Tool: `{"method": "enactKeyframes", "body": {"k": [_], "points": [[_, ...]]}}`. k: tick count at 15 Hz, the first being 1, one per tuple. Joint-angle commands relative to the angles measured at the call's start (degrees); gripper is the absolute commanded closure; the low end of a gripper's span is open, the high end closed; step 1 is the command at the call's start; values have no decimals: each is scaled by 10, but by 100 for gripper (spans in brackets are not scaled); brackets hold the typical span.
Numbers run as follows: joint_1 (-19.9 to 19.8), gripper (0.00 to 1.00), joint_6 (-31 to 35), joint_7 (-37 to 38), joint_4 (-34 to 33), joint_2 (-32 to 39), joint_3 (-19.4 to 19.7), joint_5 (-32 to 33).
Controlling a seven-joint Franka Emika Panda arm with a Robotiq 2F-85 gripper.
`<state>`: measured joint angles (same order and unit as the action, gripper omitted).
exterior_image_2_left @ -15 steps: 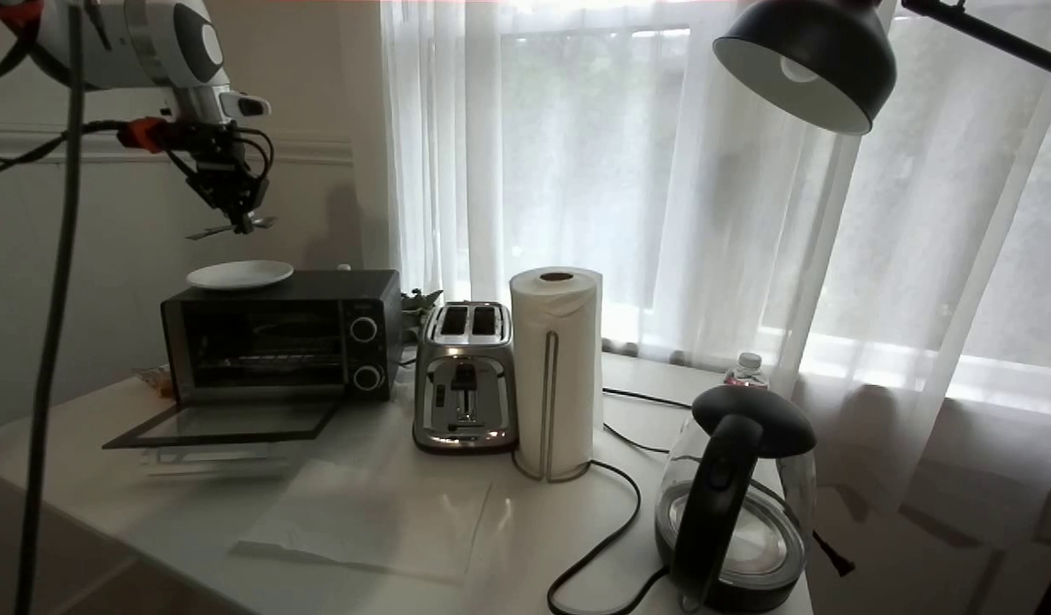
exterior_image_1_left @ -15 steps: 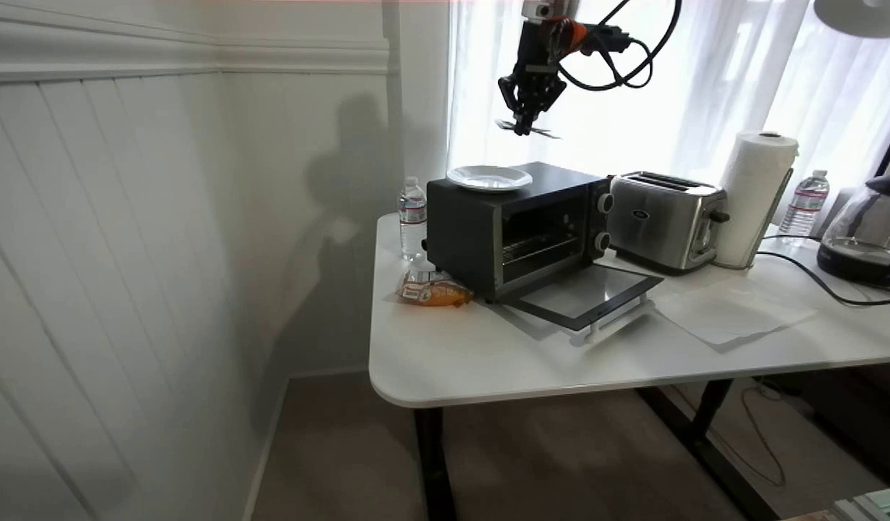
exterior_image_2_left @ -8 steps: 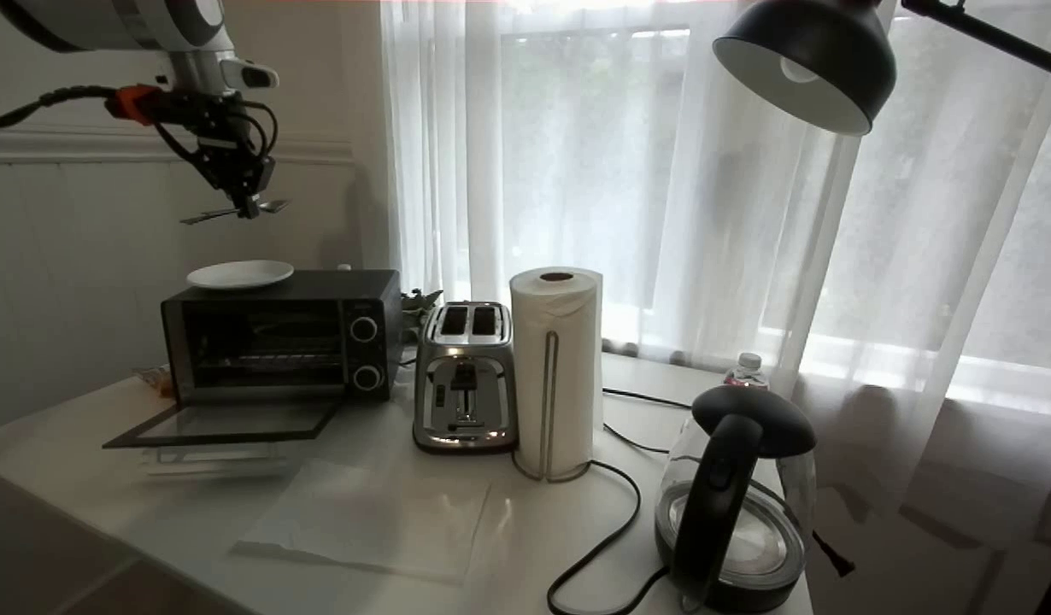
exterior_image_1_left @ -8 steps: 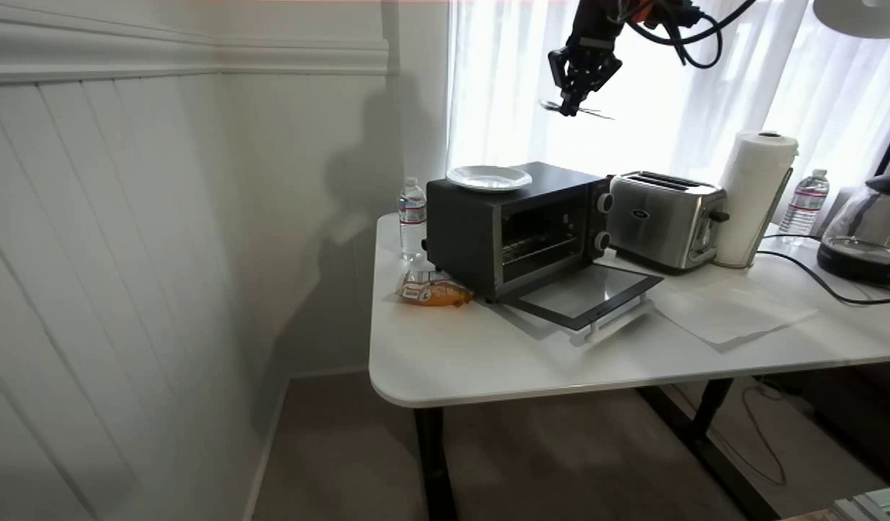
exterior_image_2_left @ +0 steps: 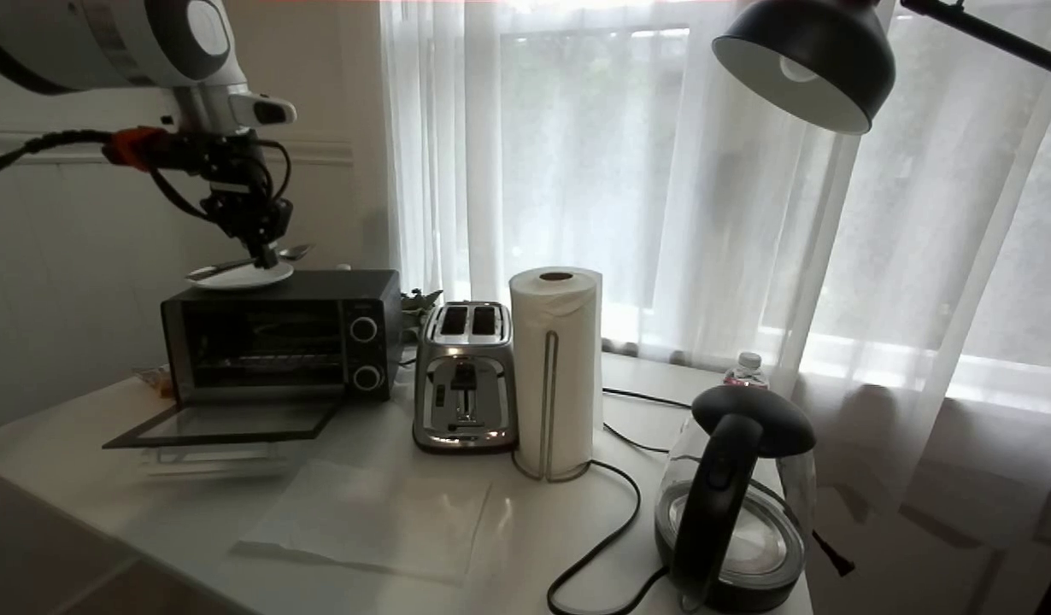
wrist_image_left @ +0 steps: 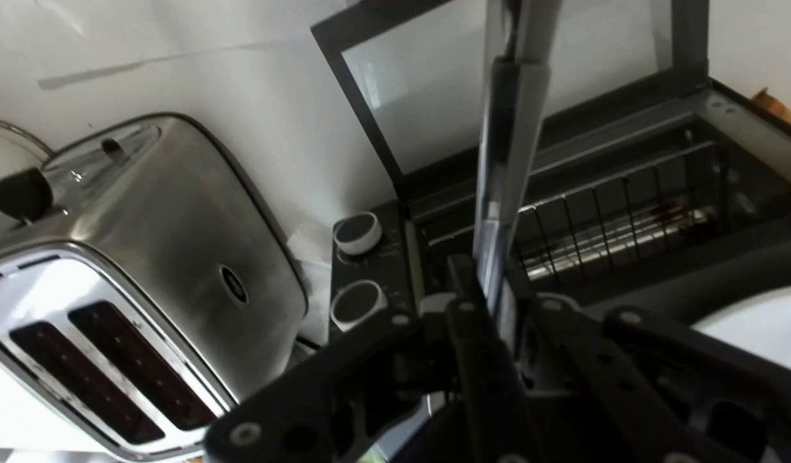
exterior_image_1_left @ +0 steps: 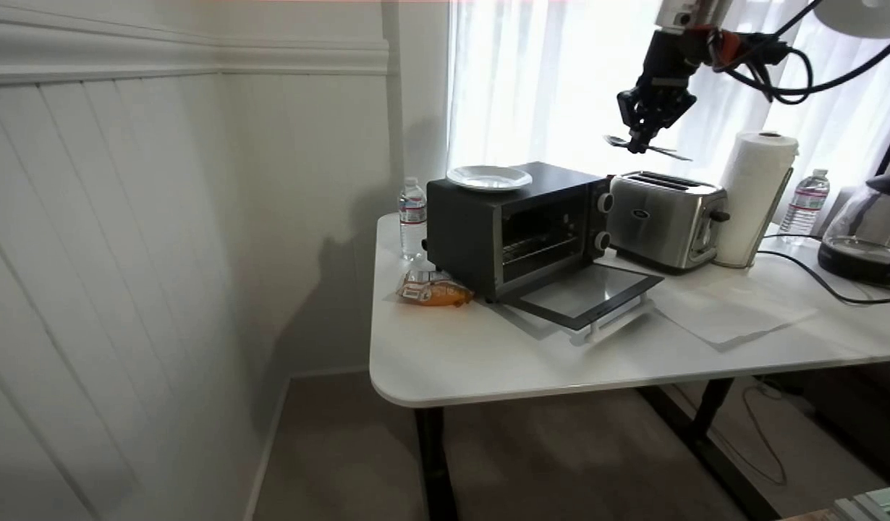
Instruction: Pick up the orange packet from the white plate and put it on the table behind the toaster, pick up the silver fork and spoon from the white plate and put them on the sheet of kitchen paper on the table
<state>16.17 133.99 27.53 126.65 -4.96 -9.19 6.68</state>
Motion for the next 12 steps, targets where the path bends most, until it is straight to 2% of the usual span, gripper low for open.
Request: {"method": "enactKeyframes", "body": {"k": [1, 8, 9, 10, 12], "points": [[-34, 97, 56, -1, 145, -87, -7, -8], [-114, 97, 179, 11, 384, -188, -6, 19], [-105, 89, 138, -8, 305, -129, -15, -5], [-116, 89, 156, -9, 336, -141, -15, -5], [-123, 89, 164, -9, 356, -155, -15, -4]]}}
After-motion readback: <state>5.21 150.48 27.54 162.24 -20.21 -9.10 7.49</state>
